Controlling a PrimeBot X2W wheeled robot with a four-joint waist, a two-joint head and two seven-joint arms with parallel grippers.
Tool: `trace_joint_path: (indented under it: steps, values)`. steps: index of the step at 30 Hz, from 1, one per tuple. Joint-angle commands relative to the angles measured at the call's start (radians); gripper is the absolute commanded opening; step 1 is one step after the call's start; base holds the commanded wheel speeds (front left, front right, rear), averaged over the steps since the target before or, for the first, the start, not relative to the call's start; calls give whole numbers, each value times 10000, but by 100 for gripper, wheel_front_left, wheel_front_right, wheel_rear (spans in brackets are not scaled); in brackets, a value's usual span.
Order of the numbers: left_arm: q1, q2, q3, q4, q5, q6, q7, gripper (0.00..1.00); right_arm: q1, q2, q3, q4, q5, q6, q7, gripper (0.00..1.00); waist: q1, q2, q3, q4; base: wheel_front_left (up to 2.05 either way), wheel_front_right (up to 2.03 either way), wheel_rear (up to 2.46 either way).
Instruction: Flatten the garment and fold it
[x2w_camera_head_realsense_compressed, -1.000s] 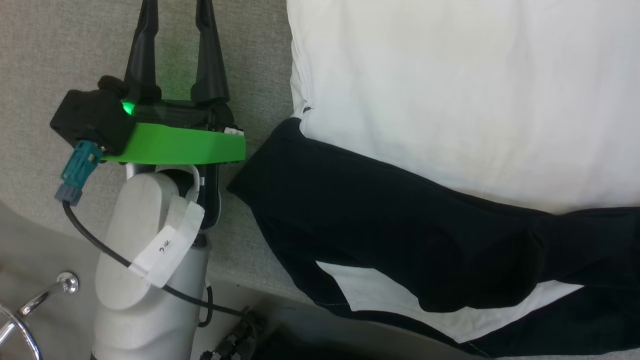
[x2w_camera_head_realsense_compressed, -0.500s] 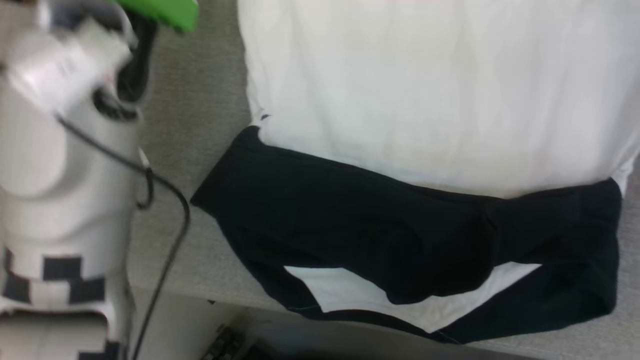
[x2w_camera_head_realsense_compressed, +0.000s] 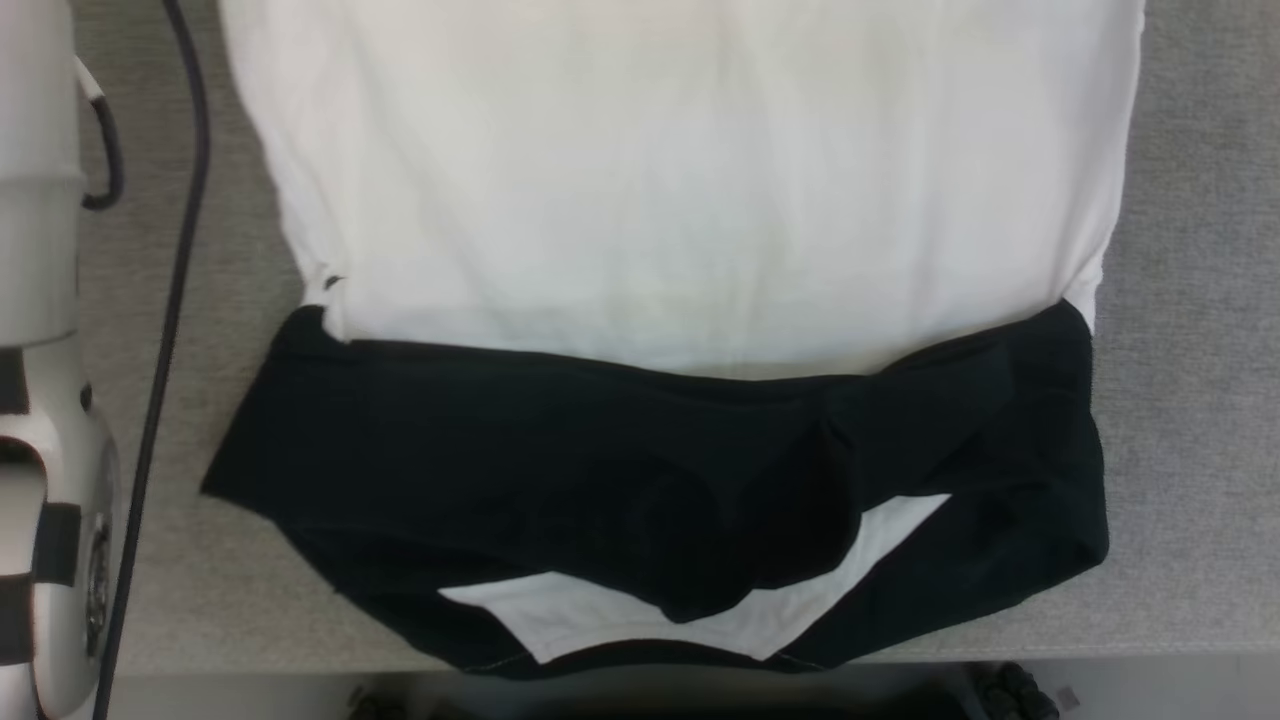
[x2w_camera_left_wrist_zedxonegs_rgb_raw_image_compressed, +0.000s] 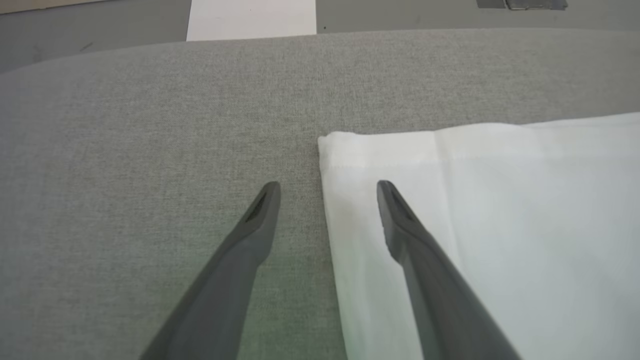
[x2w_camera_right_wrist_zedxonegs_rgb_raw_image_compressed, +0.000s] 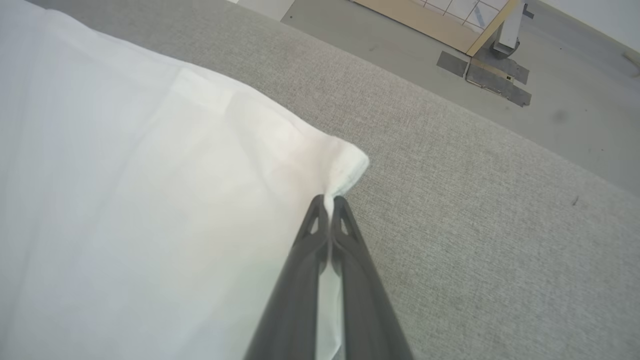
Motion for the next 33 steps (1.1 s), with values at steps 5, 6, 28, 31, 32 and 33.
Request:
trace_joint_path:
  steps: [5, 6, 28, 31, 32, 33]
  values:
    - [-374, 183, -272, 395, 288, 530, 1633, 100, -70, -369, 451, -197, 407, -15, -200, 0, -1, 0, 536, -499, 0, 0, 0]
    - [-333, 209, -277, 427, 294, 690, 2006, 100, -64, -421, 507, -206, 457, -15, -232, 0, -1, 0, 560, -483, 0, 0, 0]
    - [1082, -516, 1535, -1009, -2126, -336, -1051, 0, 386, -783, 153, 844, 784, -15, -1515, 0, -1, 0, -1562, 501, 0, 0, 0]
    - [1638, -597, 1565, -923, -2422, -757, -1357, 0, 866, -804, -42, 939, 989, -15, -1741, 0, -1, 0, -2419, 691, 0, 0, 0]
    - [1826, -626, 1570, -897, -2495, -843, -1454, 0, 1039, -814, -98, 926, 1063, -15, -1807, 0, -1, 0, -2664, 747, 0, 0, 0]
    - [2107, -593, 1449, -849, -2474, -971, -1503, 0, 1291, -834, -172, 899, 1168, -15, -1882, 0, -1, 0, -2986, 821, 0, 0, 0]
